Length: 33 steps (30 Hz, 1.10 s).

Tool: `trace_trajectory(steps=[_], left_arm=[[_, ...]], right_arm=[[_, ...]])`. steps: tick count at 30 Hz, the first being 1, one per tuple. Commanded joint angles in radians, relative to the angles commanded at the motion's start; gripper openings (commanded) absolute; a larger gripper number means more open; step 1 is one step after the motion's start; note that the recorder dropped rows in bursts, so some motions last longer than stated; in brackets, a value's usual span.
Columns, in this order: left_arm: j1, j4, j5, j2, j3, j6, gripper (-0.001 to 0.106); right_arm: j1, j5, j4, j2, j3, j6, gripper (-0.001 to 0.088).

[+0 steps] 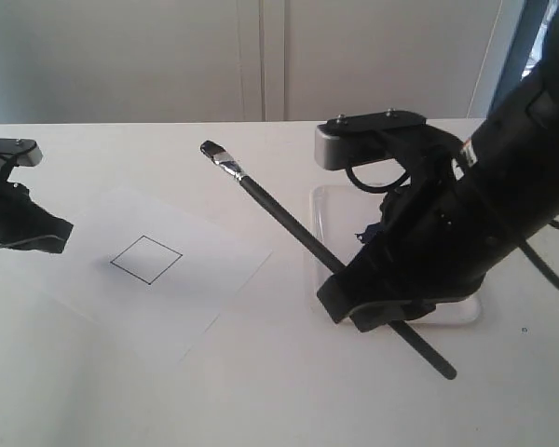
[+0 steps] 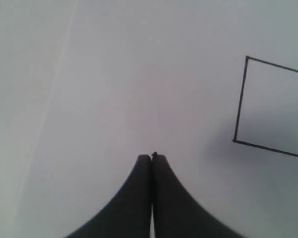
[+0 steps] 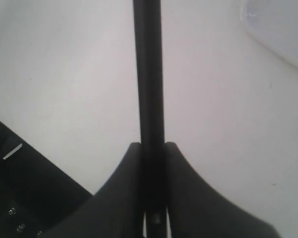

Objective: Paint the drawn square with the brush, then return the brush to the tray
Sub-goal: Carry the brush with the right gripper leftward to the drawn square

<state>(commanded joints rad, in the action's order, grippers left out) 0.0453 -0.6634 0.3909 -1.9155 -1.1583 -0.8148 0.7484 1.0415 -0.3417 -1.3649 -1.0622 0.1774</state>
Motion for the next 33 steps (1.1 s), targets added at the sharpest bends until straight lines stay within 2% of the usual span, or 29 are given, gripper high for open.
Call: trace_trajectory(steps=[3,8,19,26,33], left_arm=[[0.000,0.000,0.000,0.000,-0.009,0.000,0.000],[0.000,0.000,0.010,0.000,-0.018,0.000,0.000],[0.000,-0.016,0.037,-0.067,-0.019,0.035,0.000],[0.000,-0.046,0.022,-0.100,-0.019,0.011,0.000],[0.000,-0.026,0.058,-0.138,-0.019,0.010,0.000]], right_arm=[[0.000,0.003,-0.066,-0.049,0.000,0.049,0.0000],[0.000,-0.037,-0.071,-0.122,-0.012,0.070,0.0000],[0.000,-0.049,-0.067,-0.304,-0.178,0.086,0.0000],[0.000,-0.033,-0.061,-0.382,-0.251,0.090,0.0000],[0.000,-0.044,-0.087,-0.408,-0.256,0.117,0.0000]])
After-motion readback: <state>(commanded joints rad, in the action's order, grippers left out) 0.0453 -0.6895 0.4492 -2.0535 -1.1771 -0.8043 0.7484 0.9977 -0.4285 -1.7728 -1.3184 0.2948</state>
